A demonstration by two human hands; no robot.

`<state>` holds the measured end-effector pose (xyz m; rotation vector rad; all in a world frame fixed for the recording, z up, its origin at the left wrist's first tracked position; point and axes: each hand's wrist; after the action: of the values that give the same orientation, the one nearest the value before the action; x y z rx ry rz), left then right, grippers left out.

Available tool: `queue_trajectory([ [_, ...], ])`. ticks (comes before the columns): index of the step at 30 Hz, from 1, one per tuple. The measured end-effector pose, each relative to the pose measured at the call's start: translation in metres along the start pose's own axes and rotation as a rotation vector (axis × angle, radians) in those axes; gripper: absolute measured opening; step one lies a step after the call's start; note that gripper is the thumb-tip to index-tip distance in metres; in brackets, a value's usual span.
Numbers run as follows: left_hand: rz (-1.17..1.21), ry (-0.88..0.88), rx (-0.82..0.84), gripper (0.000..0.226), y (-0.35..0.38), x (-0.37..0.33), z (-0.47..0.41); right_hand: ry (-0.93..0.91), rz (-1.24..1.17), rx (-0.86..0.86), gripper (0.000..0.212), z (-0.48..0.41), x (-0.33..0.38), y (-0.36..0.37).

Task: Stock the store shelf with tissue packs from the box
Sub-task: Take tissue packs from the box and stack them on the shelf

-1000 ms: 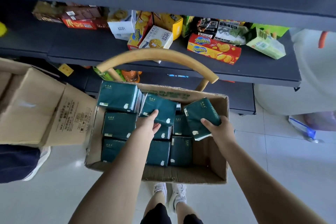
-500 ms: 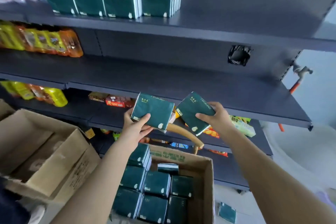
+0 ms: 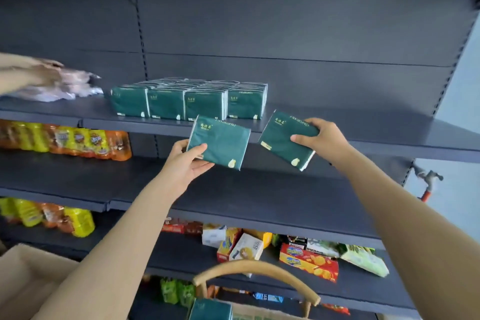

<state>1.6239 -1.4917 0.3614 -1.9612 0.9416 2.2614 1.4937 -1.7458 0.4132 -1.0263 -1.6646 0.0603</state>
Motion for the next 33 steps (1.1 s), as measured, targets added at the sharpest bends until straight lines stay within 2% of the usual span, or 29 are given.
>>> queue_trajectory([
  [8,-0.018,0.005,0.046,0.022,-0.033,-0.061,-0.088,-0.013,0.118,-0.087,0.050,-0.108,0.042,0.046],
  [16,-0.017,0.027,0.110,0.029,-0.057,-0.072,-0.144,-0.002,0.322,-0.101,0.053,-0.185,0.024,0.101],
  [20,0.000,0.029,0.120,0.032,-0.062,-0.068,-0.154,-0.037,0.514,-0.128,0.057,-0.198,0.009,0.121],
  [26,-0.035,0.029,0.133,0.027,-0.061,-0.061,-0.152,-0.136,0.674,-0.209,0.059,-0.199,-0.001,0.136],
  [33,-0.037,0.044,0.069,0.030,-0.047,-0.059,-0.145,-0.108,0.637,-0.162,0.064,-0.196,0.009,0.128],
])
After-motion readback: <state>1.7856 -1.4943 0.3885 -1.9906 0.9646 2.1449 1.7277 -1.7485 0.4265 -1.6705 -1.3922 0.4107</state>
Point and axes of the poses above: each hand's wrist, its own z-axis away from the middle knuckle, its own y-axis out of the palm, x = y × z, and after that the axes turned 4 degrees about -y, right-handed
